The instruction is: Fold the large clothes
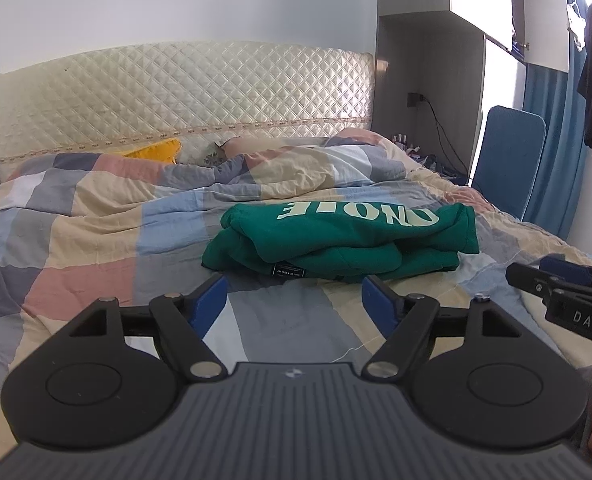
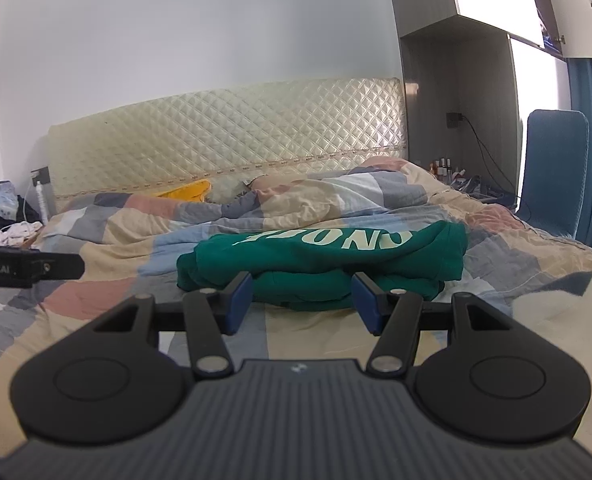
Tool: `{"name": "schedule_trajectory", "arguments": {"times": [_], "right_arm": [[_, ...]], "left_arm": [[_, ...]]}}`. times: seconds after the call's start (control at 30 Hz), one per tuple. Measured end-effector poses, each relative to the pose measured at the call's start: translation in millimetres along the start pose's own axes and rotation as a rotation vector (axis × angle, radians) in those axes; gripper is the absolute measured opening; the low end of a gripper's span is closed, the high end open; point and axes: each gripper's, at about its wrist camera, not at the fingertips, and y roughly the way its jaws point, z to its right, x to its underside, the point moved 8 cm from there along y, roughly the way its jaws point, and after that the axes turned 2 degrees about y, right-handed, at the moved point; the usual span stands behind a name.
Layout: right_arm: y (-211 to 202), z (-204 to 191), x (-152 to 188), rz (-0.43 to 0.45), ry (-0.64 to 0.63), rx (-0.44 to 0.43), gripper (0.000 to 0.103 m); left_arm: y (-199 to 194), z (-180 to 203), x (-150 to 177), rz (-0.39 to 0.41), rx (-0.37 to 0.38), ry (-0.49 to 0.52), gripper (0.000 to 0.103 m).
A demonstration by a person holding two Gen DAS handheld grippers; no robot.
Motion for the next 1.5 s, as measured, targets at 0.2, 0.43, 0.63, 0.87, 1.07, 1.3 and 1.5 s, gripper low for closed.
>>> {"name": "schedule_trajectory", "arguments": {"times": [0.2, 0.43, 0.63, 0.87, 1.07, 1.3, 1.5], "right_arm": [[0.0, 3.6, 0.8, -0.003, 0.014, 0.009, 0.059], [0.8, 3.5, 1.3, -0.007, 0.011, 0.011, 0.059], [2.1, 3.9, 2.4, -0.015, 0.015, 0.016, 0.065], [3.5, 5.2, 3.4, -0.013, 0.015, 0.016, 0.070], [3.6, 4.8, 4.3, -0.013, 0.018, 0.023, 0.070], [1.0, 3.6, 3.9, -0.001, 0.014, 0.029, 0.079], [-1.3, 2.9, 6.0, -0.004, 0.017, 0.028, 0.080]], "left_arm": [[4.5, -0.4, 5.3, -0.012, -0.001, 0.005, 0.084], [7.7, -2.6, 9.3, -0.016, -0.004, -0.002, 0.093], [9.2, -4.2, 10.7, -0.016, -0.036, -0.010, 0.100], [8.2, -4.4, 16.3, -0.018, -0.072, -0.004, 0.101], [7.5, -4.7, 18.1, -0.017, -0.080, -0.005, 0.101], [8.0, -5.3, 17.7, -0.029, -0.087, 0.007, 0.102], [6.3, -8.3, 17.2, -0.029, -0.086, -0.003, 0.102]]}}
